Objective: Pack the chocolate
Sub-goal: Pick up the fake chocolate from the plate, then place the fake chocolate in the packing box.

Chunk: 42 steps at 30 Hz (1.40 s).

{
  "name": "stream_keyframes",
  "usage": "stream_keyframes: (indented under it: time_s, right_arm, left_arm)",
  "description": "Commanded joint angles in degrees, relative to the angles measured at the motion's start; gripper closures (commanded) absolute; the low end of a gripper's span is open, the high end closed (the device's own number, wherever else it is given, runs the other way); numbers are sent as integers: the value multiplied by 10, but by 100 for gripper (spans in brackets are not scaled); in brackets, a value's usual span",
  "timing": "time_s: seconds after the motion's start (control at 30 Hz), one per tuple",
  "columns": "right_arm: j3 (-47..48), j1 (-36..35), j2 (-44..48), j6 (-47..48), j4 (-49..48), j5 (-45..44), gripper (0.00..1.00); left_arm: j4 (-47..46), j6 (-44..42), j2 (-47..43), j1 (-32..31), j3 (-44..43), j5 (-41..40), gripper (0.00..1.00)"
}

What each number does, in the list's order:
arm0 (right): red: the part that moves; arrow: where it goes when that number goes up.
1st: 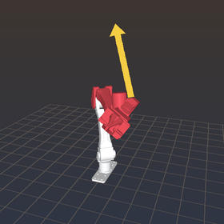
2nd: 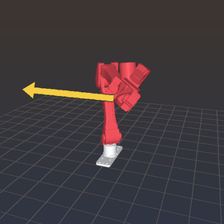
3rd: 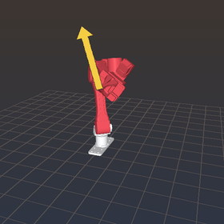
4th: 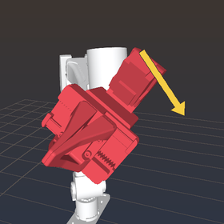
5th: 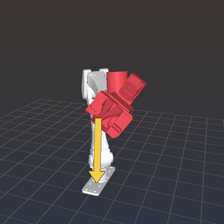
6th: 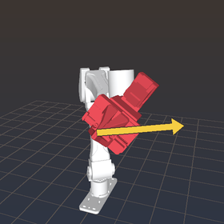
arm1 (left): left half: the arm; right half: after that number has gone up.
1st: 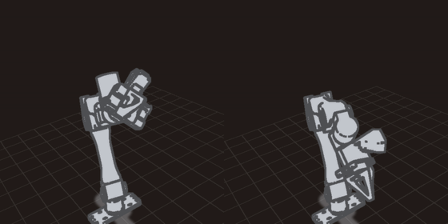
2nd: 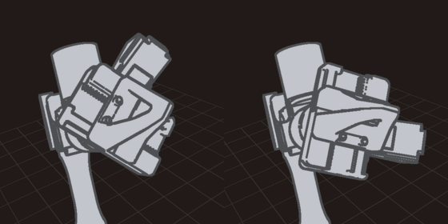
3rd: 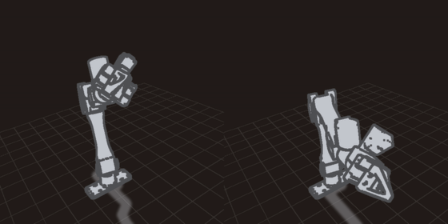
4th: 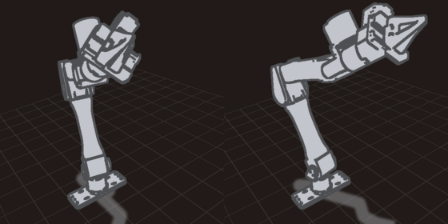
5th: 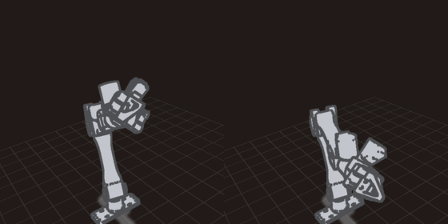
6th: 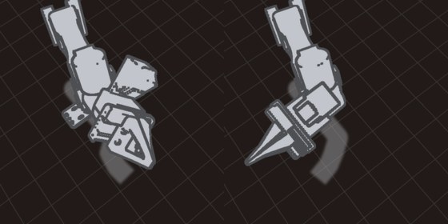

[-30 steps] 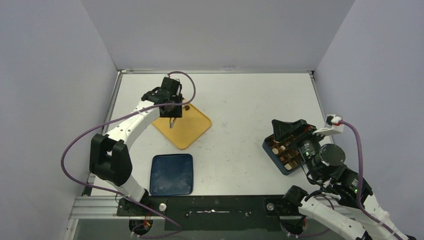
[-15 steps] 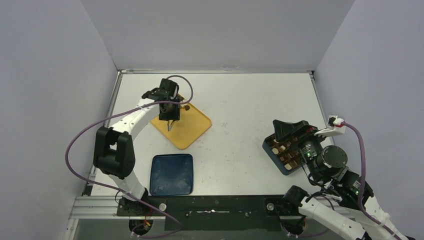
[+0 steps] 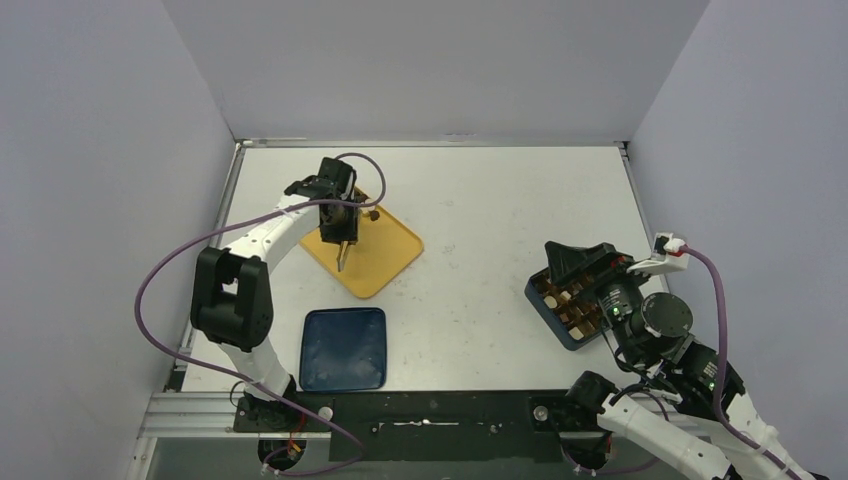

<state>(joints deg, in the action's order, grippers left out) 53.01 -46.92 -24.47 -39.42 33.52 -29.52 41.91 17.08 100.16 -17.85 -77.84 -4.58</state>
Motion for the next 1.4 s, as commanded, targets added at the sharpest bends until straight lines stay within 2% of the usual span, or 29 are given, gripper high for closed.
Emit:
stream_keyframes:
  time_s: [0.0,0.17,0.3,0.47,0.73,1.03,1.37]
  right_arm:
    - [2,1,13,10,-13,-1,0]
    - [4,1,11,10,-8,-2,0]
    - [10,1,8,12,-6,-3,0]
    - [15,1,4,11,-2,-4,0]
    - [27,1,-1,9,6,-4,0]
    - [43,2,-5,7,18,-8,0]
    - [43,1,-10,-5,18,-7,0]
  left_arm:
    - [-3,7,-43,3,-27,1,72]
    - [-8,17,-83,-1,-13,23,74]
    - [-32,21,-115,-14,1,71,75]
    - [-59,43,-144,-50,3,111,75]
    - [-139,91,-151,-177,1,118,75]
    - [-222,111,-78,-337,-23,123,75]
    - [-294,129,-5,-449,-62,148,74]
